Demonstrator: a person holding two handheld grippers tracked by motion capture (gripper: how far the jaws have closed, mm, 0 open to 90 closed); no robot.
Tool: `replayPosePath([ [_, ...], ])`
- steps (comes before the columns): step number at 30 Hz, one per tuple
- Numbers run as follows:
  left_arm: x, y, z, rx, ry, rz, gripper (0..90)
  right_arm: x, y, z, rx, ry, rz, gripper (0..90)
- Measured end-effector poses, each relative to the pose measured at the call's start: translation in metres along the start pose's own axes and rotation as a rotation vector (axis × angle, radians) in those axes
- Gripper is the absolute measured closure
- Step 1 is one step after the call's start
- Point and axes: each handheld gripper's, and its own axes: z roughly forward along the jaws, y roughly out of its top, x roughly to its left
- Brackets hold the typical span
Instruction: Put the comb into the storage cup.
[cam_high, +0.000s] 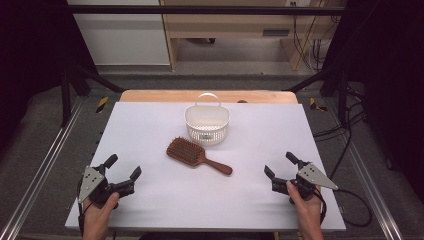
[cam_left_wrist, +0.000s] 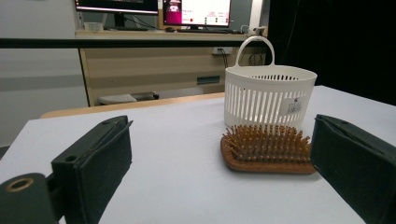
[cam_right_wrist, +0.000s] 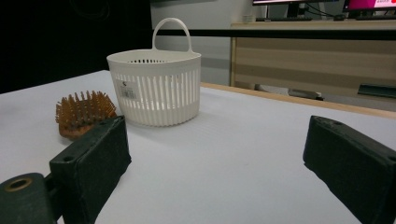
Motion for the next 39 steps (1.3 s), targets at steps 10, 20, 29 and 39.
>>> replayPosePath([
  [10, -0.006, 0.0, 0.005, 0.036, -0.006, 0.003, 6.1, -0.001, 0.0, -0.001, 0.006, -0.014, 0.003, 6.7],
  [20, -0.015, 0.002, 0.021, 0.141, 0.007, 0.064, 17.3, -0.001, -0.001, 0.001, 0.02, -0.019, 0.006, 7.1],
  [29, -0.027, 0.003, 0.058, 0.322, -0.019, 0.131, 39.2, 0.001, -0.001, 0.004, 0.021, -0.017, 0.003, 7.2],
  [39, -0.037, 0.011, 0.098, 0.464, -0.044, 0.156, 68.8, 0.006, -0.001, 0.01, 0.033, 0.013, -0.016, 7.3],
])
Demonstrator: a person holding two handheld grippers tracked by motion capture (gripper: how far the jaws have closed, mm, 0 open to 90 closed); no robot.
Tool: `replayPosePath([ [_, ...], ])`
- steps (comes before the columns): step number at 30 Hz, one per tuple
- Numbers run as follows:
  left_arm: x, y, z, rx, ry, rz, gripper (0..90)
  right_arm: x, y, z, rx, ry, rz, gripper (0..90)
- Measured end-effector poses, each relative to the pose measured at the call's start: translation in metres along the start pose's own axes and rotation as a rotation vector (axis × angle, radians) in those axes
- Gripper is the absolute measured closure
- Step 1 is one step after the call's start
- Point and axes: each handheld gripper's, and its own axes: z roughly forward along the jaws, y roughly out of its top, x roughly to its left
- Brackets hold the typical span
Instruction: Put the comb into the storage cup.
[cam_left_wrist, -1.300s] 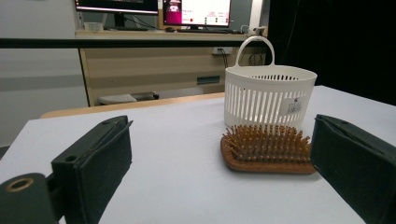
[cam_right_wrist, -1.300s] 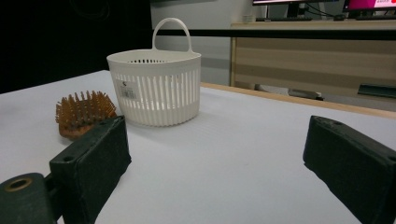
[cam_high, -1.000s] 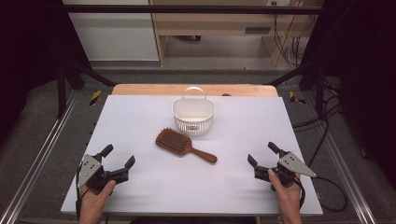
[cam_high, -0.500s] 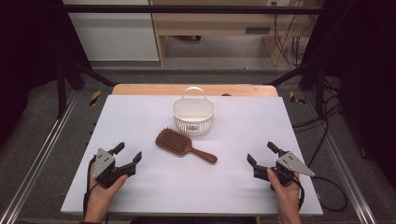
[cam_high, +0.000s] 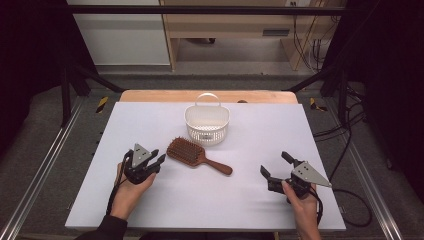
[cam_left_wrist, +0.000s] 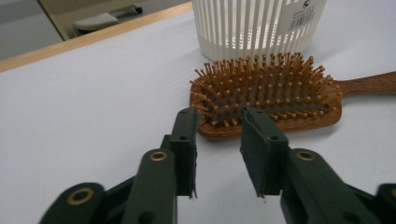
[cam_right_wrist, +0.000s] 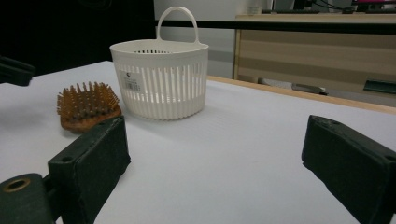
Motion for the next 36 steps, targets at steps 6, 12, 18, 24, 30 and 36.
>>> replayPosePath([
  [6, 0.013, 0.007, 0.016, 0.042, -0.034, -0.023, 83.0, 0.001, 0.001, -0.001, -0.002, 0.004, -0.009, 7.3],
  [12, 0.031, 0.012, 0.036, 0.084, -0.046, -0.078, 89.6, -0.001, 0.0, 0.002, -0.001, -0.001, 0.001, 7.6],
  [18, 0.047, 0.013, 0.057, 0.131, -0.032, -0.087, 89.7, 0.0, 0.0, 0.003, 0.002, 0.003, -0.005, 7.7],
  [24, 0.055, 0.014, 0.069, 0.141, -0.043, -0.122, 89.7, 0.0, 0.0, 0.003, 0.006, 0.007, -0.011, 7.8],
  [30, 0.056, 0.016, 0.082, 0.16, -0.063, -0.112, 89.7, 0.002, -0.001, 0.004, 0.017, 0.016, -0.024, 7.8],
  [36, 0.049, 0.015, 0.087, 0.187, -0.091, -0.09, 89.7, 0.002, -0.001, 0.005, 0.016, 0.011, -0.02, 7.8],
])
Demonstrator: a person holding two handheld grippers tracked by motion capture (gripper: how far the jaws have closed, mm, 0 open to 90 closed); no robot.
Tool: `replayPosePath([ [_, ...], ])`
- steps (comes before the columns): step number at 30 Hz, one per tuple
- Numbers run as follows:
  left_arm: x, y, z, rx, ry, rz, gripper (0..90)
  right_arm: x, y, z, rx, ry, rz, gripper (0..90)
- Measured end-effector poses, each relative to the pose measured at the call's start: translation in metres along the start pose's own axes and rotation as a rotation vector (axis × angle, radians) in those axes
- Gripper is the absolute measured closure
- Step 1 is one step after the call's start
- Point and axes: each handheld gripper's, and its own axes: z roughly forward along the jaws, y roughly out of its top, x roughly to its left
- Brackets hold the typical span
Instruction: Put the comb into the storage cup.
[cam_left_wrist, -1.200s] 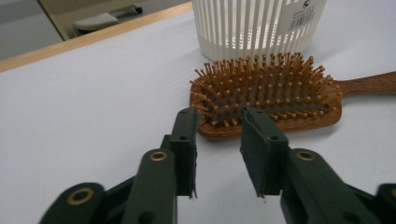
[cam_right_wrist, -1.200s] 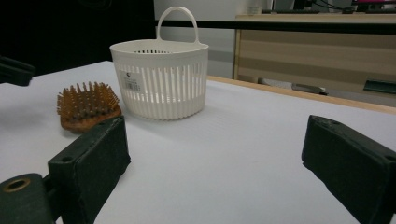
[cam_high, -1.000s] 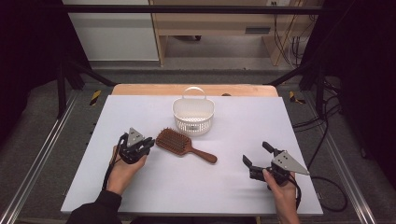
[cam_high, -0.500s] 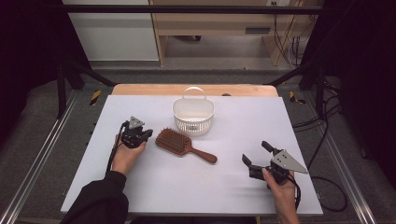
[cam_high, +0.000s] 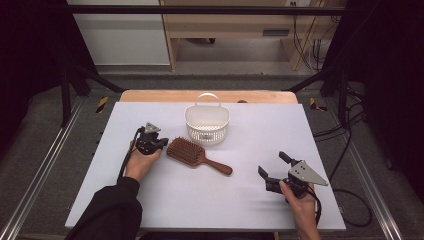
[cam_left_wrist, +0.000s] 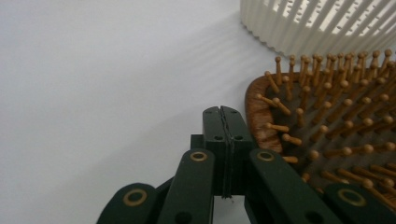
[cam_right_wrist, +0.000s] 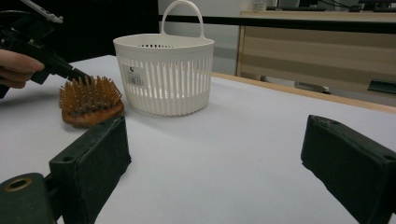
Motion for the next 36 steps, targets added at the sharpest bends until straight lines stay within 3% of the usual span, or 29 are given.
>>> replayPosePath([
  [14, -0.007, 0.001, 0.005, 0.024, -0.019, 0.011, 89.7, 0.0, 0.0, 0.0, 0.012, 0.006, -0.006, 7.7],
  [20, -0.021, 0.003, 0.008, 0.024, -0.048, 0.036, 89.8, 0.002, 0.001, -0.001, 0.035, 0.03, -0.003, 7.2],
  [25, -0.042, 0.007, 0.011, 0.034, -0.082, 0.072, 89.7, 0.004, 0.003, -0.004, 0.071, 0.04, 0.0, 6.0],
  [26, -0.053, 0.008, 0.013, 0.038, -0.102, 0.091, 89.7, 0.005, 0.004, -0.005, 0.075, 0.04, 0.001, 5.7],
  [30, -0.077, 0.012, 0.017, 0.045, -0.132, 0.133, 89.7, 0.004, 0.005, -0.006, 0.078, 0.038, 0.01, 5.7],
  [31, -0.077, 0.012, 0.017, 0.045, -0.132, 0.133, 89.8, 0.003, 0.005, -0.007, 0.077, 0.036, 0.01, 5.6],
  [32, -0.089, 0.014, 0.02, 0.049, -0.149, 0.148, 89.8, 0.003, 0.005, -0.007, 0.077, 0.034, 0.012, 5.6],
  [33, -0.089, 0.014, 0.02, 0.049, -0.149, 0.148, 89.8, 0.003, 0.005, -0.008, 0.077, 0.033, 0.013, 5.6],
  [34, -0.1, 0.015, 0.022, 0.05, -0.169, 0.162, 89.8, 0.003, 0.005, -0.008, 0.078, 0.032, 0.017, 5.6],
  [36, -0.11, 0.017, 0.023, 0.052, -0.186, 0.176, 89.8, 0.001, 0.006, -0.009, 0.074, 0.03, 0.021, 5.5],
])
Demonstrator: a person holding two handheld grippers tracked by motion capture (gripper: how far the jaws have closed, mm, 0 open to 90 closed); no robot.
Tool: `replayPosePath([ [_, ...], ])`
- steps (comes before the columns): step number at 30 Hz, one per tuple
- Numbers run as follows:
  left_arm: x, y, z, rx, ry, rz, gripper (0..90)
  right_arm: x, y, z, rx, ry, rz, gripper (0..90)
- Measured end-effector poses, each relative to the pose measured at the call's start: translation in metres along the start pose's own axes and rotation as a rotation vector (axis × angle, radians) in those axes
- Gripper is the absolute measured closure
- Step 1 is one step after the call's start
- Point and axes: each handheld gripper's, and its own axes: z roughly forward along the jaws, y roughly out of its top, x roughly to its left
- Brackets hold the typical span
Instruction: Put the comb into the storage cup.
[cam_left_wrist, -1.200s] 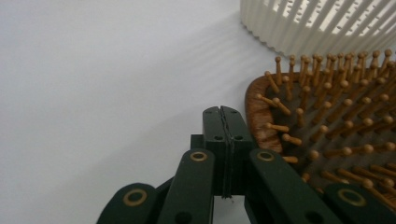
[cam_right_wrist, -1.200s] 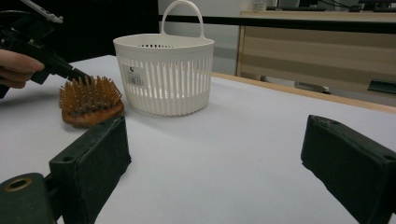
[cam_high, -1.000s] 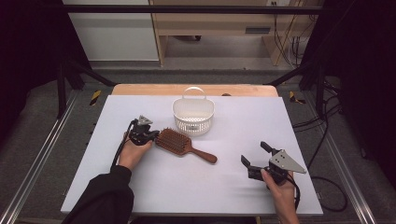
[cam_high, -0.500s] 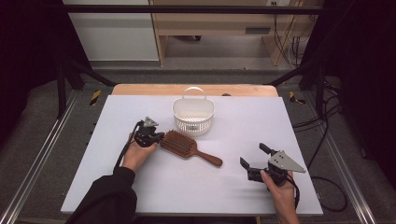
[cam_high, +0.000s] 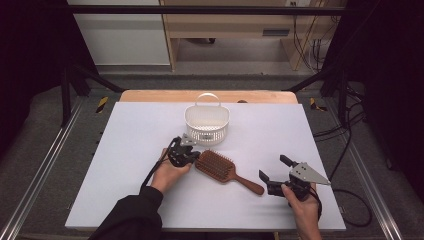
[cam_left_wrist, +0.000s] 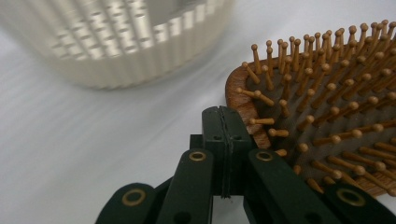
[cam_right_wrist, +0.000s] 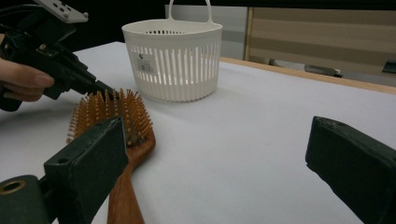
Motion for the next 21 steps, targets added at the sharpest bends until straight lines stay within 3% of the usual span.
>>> replayPosePath([
  [7, -0.024, 0.008, 0.009, 0.004, -0.05, 0.031, 89.7, -0.004, 0.001, -0.003, -0.007, -0.008, 0.022, 5.3],
  [13, -0.032, 0.01, 0.013, 0.002, -0.071, 0.04, 89.8, -0.006, 0.001, -0.004, -0.012, -0.012, 0.031, 5.2],
  [20, -0.035, 0.01, 0.012, 0.0, -0.073, 0.05, 89.7, -0.007, 0.001, -0.005, -0.013, -0.019, 0.034, 4.8],
  [21, -0.035, 0.007, 0.01, -0.026, -0.036, 0.051, 89.8, -0.007, 0.001, -0.005, -0.011, -0.021, 0.034, 4.6],
])
